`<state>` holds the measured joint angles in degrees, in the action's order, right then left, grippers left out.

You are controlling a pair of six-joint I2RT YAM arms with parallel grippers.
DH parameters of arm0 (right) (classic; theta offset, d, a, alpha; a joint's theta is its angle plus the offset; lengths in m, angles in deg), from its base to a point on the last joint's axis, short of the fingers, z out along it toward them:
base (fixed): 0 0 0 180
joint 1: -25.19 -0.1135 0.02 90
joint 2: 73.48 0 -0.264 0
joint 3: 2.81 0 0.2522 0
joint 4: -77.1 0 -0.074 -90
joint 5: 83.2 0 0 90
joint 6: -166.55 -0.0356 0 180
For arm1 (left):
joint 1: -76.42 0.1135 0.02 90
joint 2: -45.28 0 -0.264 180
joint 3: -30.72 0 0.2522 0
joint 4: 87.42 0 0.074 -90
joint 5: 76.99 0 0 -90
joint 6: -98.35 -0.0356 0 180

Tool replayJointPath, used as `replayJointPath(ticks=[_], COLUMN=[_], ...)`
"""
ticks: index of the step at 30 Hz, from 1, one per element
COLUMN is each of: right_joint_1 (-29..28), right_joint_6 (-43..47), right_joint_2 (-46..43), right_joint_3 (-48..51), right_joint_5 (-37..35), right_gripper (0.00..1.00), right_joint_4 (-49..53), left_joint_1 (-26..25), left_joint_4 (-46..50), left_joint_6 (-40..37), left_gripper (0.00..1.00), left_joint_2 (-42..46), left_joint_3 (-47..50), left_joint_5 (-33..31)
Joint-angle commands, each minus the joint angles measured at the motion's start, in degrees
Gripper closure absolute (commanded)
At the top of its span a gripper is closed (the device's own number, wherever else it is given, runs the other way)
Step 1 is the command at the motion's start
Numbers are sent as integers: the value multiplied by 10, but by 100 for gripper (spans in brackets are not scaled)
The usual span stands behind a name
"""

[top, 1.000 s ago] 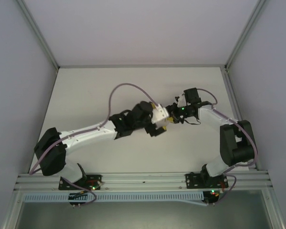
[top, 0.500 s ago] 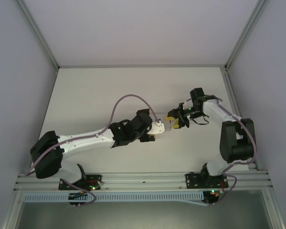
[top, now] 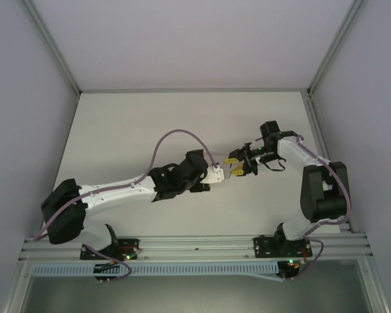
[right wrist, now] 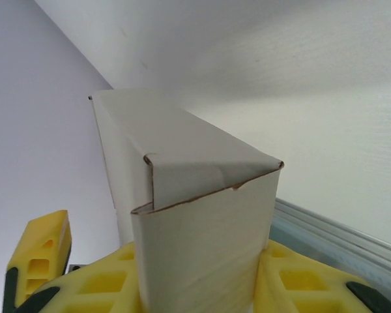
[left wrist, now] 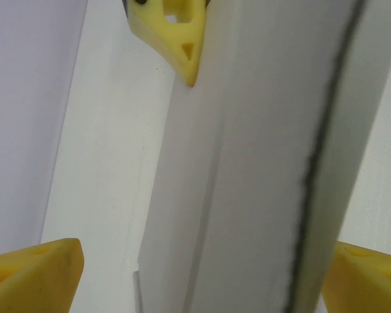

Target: Assemble paper box

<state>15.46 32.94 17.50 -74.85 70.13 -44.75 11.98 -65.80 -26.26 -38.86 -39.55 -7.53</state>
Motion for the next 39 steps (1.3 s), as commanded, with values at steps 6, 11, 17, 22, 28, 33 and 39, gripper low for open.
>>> replayJointPath(ticks=[6, 11, 17, 22, 28, 33, 39], right_joint_1=[-2, 1, 1, -2, 14, 65, 58], right_joint_6=[-7, -1, -1, 14, 34, 83, 122], right_joint_2=[-18, -16, -30, -41, -67, -183, -357], right_joint_3=[-11, 6, 10, 9, -4, -3, 168], right_joint_5=[72, 74, 69, 58, -49, -386, -330], right_gripper=[69, 69, 63, 52, 0, 0, 0], right_joint_4=[11, 17, 25, 28, 27, -64, -462], left_joint_1=[1, 2, 2, 10, 42, 108, 180], left_joint_4=[0, -14, -24, -20, 61, 167, 281], left_joint_6=[5, 6, -4, -1, 13, 27, 36], left_gripper=[8, 33, 57, 67, 68, 70, 67], left_joint_2=[5, 28, 42, 35, 21, -12, -103], left_joint_3=[-1, 6, 13, 5, -19, -56, -144], left_joint_5=[23, 14, -1, 3, 91, 226, 327])
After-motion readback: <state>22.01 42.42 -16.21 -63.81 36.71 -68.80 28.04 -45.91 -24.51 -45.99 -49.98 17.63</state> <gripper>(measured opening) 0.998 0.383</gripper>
